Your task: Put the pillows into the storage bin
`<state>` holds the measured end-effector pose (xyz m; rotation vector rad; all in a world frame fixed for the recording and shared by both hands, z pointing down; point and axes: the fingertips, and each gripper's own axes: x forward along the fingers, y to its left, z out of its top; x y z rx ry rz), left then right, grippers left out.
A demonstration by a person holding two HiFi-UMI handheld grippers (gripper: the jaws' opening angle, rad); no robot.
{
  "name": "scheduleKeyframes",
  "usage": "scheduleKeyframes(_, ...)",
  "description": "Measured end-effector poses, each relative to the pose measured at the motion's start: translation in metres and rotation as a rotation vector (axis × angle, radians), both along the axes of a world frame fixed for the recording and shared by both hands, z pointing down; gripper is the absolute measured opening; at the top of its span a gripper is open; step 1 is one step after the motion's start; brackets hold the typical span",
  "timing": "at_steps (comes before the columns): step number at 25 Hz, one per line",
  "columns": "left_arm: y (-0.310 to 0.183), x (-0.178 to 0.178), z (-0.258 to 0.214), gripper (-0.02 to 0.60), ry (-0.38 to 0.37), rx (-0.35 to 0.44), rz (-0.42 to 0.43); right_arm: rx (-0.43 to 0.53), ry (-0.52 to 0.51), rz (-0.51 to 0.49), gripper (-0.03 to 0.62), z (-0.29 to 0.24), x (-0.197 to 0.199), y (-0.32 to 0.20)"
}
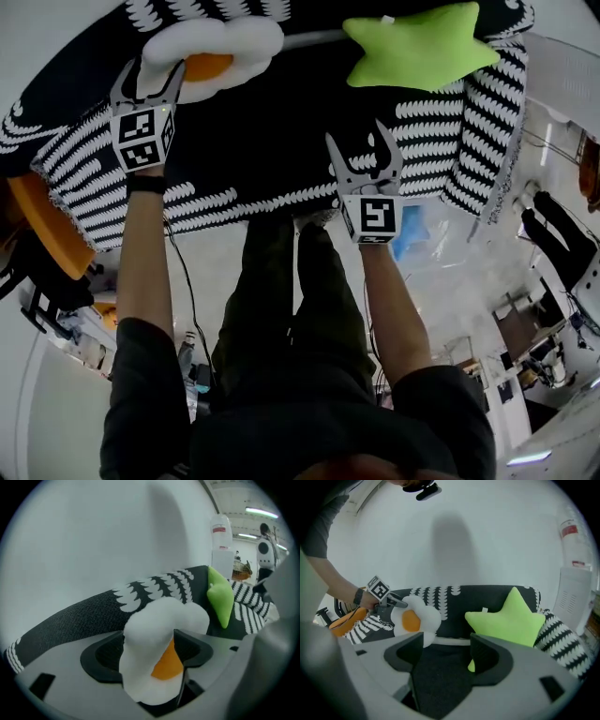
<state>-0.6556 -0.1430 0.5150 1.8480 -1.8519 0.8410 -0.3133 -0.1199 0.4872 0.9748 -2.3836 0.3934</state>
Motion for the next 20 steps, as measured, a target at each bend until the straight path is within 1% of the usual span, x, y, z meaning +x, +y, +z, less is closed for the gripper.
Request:
scheduleKeyframes(3, -0.017, -0.002, 0.021, 0.344, -0.060, -0.035, 0.074, -0.024, 0.001, 0.020, 0.298, 0.015, 0.007, 0.003)
scheduleKeyframes(5, -0.026, -0.003, 0.028, 0.289, -0.064, -0.035, 0.090, -0.042, 0.003, 0.040, 0.298, 0.026, 0.014, 0.008)
scheduleKeyframes(8, -0.027, 0.001, 0.031, 0.209, -0.057, -0.023, 0.090, -0.074, 0.010, 0.077, 0.298, 0.040, 0.031, 0.019)
scheduleKeyframes(10, -0.024, 0.005, 0.030, 0.177, -0.064, -0.018, 0.090, -0.086, 0.009, 0.096, 0.298, 0.045, 0.042, 0.023)
scheduleKeyframes(13, -0.023, 0.013, 0.019, 0.157, -0.076, -0.001, 0.111, -0.081, 0.002, 0.142, 0.298, 0.043, 0.055, 0.026)
scheduleKeyframes(16, -0.015, 0.035, -0.002, 0.152, -0.103, 0.020, 0.164, -0.063, -0.007, 0.189, 0.298, 0.032, 0.074, 0.028)
scheduleKeyframes(18, -0.009, 0.061, -0.020, 0.150, -0.116, 0.036, 0.206, -0.046, -0.015, 0.216, 0.298, 0.021, 0.094, 0.029)
scheduleKeyframes(20, -0.008, 0.095, -0.040, 0.150, -0.112, 0.062, 0.252, -0.024, -0.026, 0.256, 0.298, 0.010, 0.120, 0.028)
